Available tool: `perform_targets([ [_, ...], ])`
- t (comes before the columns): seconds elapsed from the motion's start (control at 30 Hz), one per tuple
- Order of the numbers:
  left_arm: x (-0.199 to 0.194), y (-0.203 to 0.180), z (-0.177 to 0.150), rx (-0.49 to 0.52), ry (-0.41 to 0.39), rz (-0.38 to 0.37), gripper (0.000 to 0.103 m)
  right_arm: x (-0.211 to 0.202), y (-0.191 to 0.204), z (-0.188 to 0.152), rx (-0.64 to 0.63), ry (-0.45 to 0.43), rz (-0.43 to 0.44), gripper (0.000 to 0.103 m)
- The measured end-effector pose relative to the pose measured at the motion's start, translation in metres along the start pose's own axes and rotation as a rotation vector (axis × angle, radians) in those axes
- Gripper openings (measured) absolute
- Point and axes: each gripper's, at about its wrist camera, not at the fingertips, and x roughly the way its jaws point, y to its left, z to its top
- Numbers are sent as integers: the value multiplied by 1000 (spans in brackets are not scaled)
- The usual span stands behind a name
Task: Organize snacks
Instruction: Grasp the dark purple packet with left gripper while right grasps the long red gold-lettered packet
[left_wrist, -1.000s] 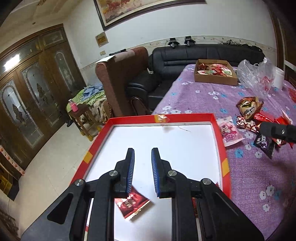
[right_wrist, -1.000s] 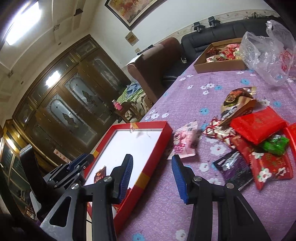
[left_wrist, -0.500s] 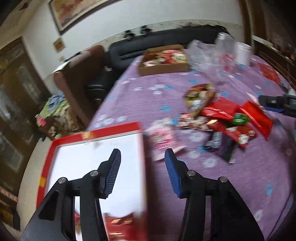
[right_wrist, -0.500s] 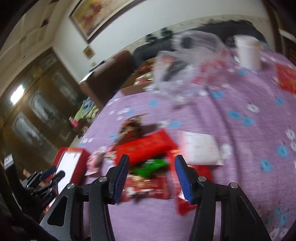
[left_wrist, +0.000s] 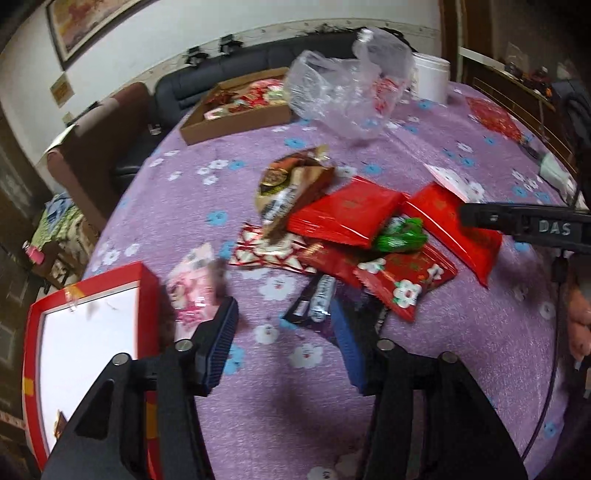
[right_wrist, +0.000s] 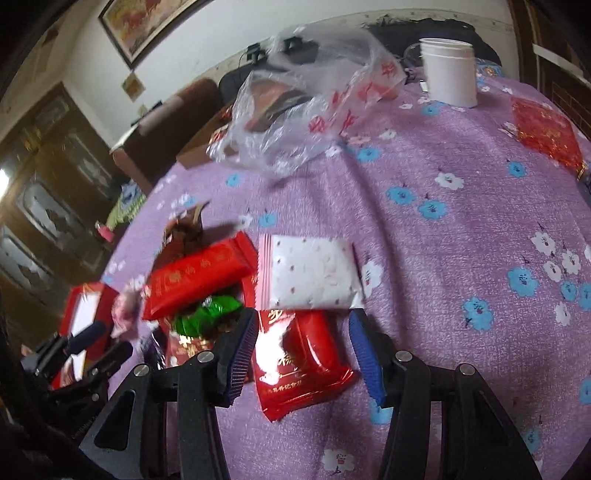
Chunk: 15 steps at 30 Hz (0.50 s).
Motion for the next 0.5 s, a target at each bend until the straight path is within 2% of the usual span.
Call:
perform_targets([
  [0.07, 3, -3, 0, 21, 1, 4, 61, 4, 6, -2, -31, 10, -25, 56],
  [0.17, 7, -4, 0, 21, 2, 32, 62, 12, 13, -5, -72, 31, -64, 57],
  [0.27, 7, -3, 2, 27, -16, 32, 63, 15, 21, -8, -115, 28, -85, 64],
  [0.33, 11, -5, 4, 38, -10, 21, 74, 19, 28, -11, -156, 15, -126, 65],
  [0.47, 25, -11, 4, 55, 31, -16, 75, 24, 40, -16, -239, -2, -204, 65],
  [0.5, 27, -10, 4, 47, 38, -33, 75, 25, 42, -18, -252, -11, -214, 62],
])
